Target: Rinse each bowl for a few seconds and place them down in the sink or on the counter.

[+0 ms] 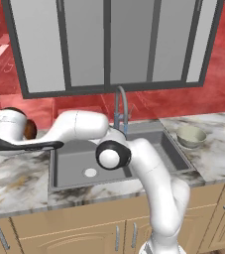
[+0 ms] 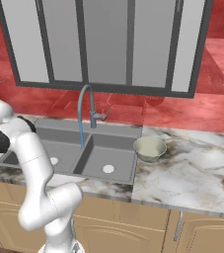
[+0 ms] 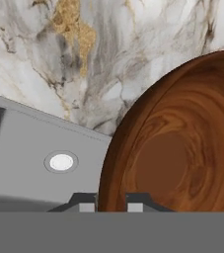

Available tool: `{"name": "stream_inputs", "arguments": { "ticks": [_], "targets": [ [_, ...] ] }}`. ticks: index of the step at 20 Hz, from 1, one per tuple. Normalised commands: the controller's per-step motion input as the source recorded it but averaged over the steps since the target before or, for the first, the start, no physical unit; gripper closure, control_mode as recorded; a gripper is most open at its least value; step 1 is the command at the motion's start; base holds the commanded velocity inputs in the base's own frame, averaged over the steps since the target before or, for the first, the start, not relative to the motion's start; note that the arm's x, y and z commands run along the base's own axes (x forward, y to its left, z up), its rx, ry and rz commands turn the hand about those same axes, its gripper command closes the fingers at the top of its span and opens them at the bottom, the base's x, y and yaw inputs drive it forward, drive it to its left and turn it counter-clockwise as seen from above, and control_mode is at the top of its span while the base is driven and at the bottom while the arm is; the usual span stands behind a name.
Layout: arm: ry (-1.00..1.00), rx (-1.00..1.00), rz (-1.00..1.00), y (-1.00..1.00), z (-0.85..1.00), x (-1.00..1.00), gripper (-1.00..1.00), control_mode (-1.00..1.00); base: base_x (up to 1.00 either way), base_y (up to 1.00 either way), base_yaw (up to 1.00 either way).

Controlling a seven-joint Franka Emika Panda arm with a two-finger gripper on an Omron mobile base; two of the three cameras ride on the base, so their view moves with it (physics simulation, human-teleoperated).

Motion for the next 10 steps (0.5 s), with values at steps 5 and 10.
{"name": "stream_inputs", "arguments": {
  "ticks": [5,10],
  "targets": [
    [-0.11,0.03,-0.02,-0.29,0.07,-0.32,1.00,-1.00,0.00,0.00,0.00],
    [-0.10,0.05,-0.01,-0.38,0.01,-0.21,1.00,-1.00,0.00,0.00,0.00]
  ]
}}
